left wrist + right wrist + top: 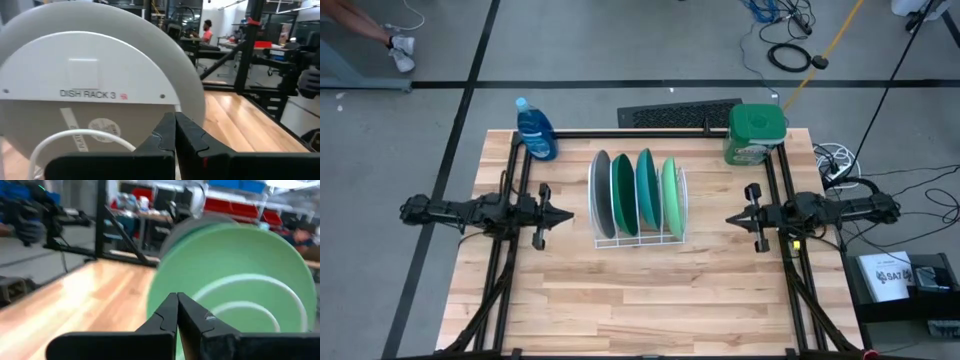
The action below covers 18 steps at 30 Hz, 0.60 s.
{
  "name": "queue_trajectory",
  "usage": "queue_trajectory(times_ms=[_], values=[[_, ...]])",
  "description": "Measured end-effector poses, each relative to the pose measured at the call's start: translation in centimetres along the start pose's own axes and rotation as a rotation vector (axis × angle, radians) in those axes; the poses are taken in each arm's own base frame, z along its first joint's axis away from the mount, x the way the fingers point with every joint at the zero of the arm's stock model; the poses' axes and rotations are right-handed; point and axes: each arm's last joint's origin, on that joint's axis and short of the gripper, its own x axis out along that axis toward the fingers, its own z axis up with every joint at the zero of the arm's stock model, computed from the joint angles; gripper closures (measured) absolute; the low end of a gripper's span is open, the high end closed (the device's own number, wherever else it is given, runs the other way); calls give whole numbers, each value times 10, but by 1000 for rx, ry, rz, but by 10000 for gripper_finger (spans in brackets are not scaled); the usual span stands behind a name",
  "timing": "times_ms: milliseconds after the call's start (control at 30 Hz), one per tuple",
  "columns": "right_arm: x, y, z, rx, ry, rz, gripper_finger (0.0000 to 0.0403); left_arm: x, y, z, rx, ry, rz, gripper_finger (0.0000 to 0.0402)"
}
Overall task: Sort dishes
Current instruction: Return to Home Position
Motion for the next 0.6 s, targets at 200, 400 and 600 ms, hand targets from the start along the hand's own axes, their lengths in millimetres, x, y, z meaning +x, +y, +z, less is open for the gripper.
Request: queue_trajectory(times_ms=[200, 400, 600], values=[[0, -2, -4, 38, 42, -35, 403, 1, 5, 0, 50, -4, 76, 401], [0, -2, -4, 5, 44, -34, 400, 1, 5, 0, 47, -4, 73, 401], [0, -2, -4, 10, 44, -34, 396, 1, 5, 0, 47, -3, 72, 402]])
